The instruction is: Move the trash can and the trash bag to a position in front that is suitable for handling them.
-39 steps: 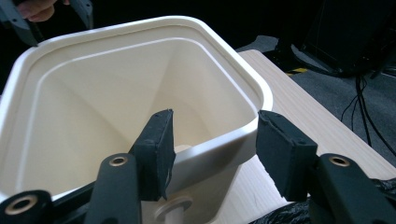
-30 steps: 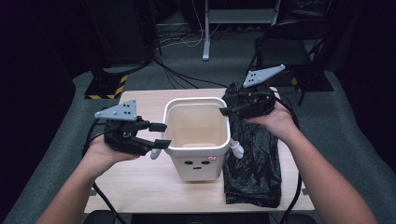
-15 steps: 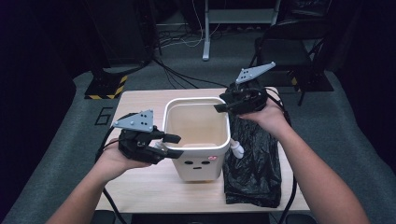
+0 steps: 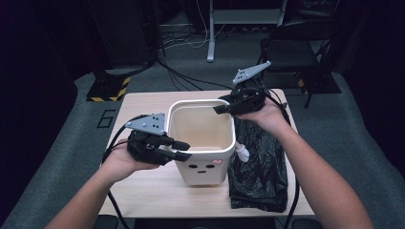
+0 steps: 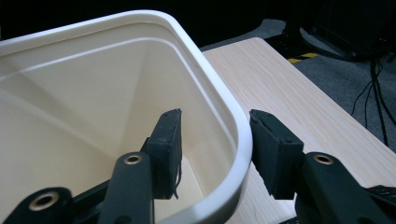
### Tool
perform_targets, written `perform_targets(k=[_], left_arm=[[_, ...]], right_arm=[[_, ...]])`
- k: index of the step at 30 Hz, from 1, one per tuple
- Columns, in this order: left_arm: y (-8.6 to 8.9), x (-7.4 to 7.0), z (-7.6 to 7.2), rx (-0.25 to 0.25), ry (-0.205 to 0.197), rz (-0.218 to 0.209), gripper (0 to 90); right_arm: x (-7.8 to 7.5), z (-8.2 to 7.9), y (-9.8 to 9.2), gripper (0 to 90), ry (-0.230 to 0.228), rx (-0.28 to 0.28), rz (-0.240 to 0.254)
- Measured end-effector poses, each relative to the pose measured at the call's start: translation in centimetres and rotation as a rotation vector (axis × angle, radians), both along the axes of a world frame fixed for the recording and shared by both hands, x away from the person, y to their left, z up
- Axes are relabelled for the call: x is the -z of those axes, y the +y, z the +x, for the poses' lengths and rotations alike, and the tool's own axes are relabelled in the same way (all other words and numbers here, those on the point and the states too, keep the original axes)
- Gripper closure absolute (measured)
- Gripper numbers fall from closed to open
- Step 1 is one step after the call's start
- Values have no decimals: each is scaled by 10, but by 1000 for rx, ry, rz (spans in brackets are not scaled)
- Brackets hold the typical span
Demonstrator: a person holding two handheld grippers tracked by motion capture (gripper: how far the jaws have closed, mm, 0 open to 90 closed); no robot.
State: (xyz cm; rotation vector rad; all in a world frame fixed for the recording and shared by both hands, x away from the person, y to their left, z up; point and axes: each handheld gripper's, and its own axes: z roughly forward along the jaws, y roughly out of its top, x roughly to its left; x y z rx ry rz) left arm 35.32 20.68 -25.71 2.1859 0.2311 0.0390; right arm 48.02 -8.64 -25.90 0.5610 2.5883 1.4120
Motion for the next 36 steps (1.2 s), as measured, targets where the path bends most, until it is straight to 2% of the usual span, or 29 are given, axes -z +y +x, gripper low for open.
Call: perform_targets(k=[5, 7, 9, 11, 15, 22, 27, 36], left_arm=[[-2, -2, 1, 11, 19, 6, 715], [-5, -3, 0, 16, 14, 37, 721], [-5, -4, 0, 21, 11, 46, 724], [-7, -6, 0, 34, 5, 58, 736], [-8, -7, 0, 45, 9, 61, 755], [-11, -10, 1, 52, 12, 86, 768], [-17, -11, 3, 62, 22, 120, 759], [-20, -13, 4, 81, 11, 148, 792]], right_arm=[[-2, 3, 6, 595, -5, -2, -24], [-4, 5, 8, 626, -10, -8, -39], [-4, 5, 8, 642, -8, -5, -42], [-5, 6, 7, 696, 1, -1, -45], [-6, 8, 6, 745, 12, 6, -41], [-7, 9, 6, 756, 27, 18, -46], [-7, 10, 6, 758, 32, 18, -47], [-9, 11, 8, 761, 45, 17, -58]])
